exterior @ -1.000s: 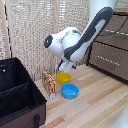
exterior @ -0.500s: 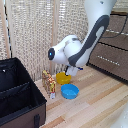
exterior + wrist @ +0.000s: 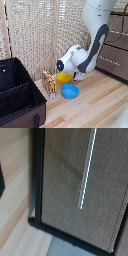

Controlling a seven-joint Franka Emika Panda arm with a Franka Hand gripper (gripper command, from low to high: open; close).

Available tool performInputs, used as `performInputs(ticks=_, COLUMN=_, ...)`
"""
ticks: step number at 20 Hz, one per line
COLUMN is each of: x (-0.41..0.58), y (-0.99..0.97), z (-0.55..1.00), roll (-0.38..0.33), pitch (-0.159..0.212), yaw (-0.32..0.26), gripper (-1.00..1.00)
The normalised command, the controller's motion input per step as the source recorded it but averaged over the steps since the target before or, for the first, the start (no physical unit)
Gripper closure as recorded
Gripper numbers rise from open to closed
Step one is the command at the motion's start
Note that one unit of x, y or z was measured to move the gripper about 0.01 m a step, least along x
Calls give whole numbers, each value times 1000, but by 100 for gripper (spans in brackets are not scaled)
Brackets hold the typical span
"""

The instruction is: Move your gripper towards the bottom drawer handle. Grasp the handle gently with your gripper. Apply gentle outward force to slide the bottom drawer open.

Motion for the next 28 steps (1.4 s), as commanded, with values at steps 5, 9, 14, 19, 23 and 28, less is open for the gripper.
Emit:
performInputs(ticks=5, x=-130, y=-769, z=98, roll=-119, pitch=-42, yaw=79, gripper=-100)
performInputs(ticks=9, x=-59, y=-893, z=11, roll=-74, pitch=-54, yaw=61, gripper=-100)
performInputs(ticks=14, x=0, y=-780, z=24, roll=-75, pitch=-61, yaw=95, gripper=-100)
performInputs(ticks=19, x=0, y=-583, z=88, roll=-141, pitch=-28, yaw=104, gripper=-100)
performInputs(ticks=23, x=97, y=-534, z=19, roll=-14, pitch=10, yaw=44, gripper=100)
performInputs(ticks=28, x=50, y=-198, z=0, roll=0, pitch=1, yaw=0, gripper=100)
